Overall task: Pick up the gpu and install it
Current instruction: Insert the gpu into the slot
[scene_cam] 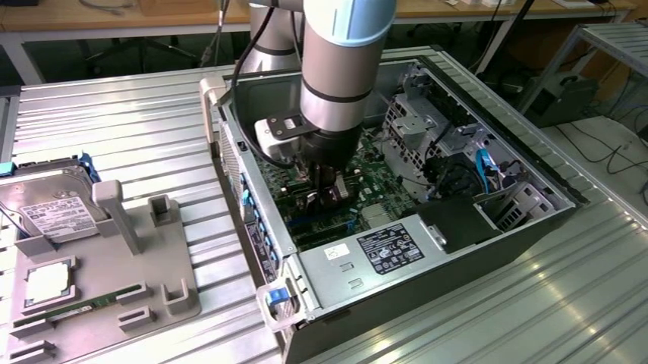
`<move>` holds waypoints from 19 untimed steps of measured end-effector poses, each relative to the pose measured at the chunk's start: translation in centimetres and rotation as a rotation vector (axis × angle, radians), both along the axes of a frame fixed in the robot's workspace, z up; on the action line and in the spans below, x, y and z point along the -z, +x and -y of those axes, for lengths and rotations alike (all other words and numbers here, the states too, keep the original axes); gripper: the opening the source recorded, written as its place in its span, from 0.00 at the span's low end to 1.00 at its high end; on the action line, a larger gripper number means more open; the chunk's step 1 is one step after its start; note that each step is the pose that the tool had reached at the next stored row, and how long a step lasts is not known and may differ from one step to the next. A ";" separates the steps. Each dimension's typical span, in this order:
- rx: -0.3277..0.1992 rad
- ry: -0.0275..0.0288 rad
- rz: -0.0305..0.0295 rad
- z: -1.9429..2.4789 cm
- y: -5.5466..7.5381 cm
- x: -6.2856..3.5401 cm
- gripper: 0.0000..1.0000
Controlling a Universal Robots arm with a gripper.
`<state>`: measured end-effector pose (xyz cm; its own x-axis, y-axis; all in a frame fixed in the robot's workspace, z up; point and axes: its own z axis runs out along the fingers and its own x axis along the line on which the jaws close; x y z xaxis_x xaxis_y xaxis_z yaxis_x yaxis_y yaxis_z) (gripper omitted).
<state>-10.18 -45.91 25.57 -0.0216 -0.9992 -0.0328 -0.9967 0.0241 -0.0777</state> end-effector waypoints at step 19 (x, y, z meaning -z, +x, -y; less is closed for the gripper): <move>0.000 -0.0011 0.0374 0.00 -0.6 -2.41 0.36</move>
